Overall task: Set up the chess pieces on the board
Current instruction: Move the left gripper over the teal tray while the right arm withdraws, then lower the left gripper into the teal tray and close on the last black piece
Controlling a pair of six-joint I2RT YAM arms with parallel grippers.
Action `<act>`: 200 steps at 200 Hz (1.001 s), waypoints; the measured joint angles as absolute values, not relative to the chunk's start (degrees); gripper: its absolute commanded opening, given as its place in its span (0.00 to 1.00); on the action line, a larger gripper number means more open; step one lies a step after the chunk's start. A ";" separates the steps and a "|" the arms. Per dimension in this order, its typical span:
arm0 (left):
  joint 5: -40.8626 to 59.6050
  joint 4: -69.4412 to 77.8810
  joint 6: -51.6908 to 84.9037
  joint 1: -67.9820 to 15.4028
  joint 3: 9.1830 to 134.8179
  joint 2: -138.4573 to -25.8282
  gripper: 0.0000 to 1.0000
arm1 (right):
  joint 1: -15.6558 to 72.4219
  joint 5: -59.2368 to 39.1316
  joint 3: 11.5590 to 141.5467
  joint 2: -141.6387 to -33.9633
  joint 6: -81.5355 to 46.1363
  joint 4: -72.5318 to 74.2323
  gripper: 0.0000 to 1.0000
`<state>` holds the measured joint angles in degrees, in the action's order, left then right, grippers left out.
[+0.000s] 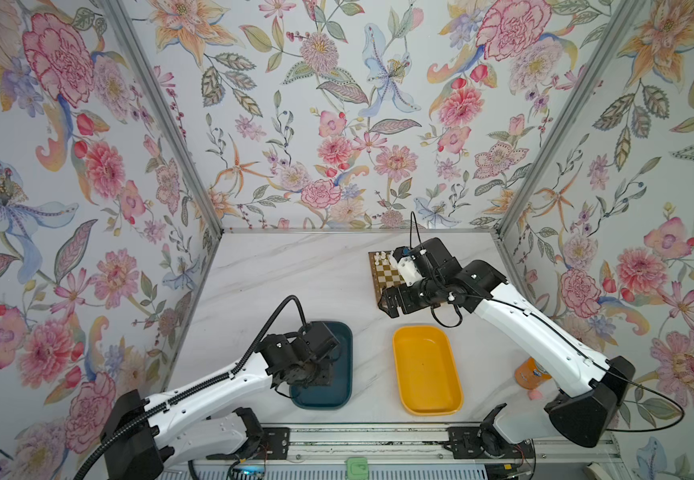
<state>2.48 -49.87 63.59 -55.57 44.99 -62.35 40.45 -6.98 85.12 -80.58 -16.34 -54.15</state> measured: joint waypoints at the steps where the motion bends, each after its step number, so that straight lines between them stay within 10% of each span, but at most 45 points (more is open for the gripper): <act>1: 2.44 -49.87 63.72 -55.66 44.93 -62.28 0.59 | 40.47 -7.05 84.95 -80.27 -16.34 -54.15 0.99; 200: -3.40 -47.72 75.64 -57.74 37.78 -65.54 0.57 | 38.24 -19.38 79.02 -74.37 -13.87 -53.28 0.99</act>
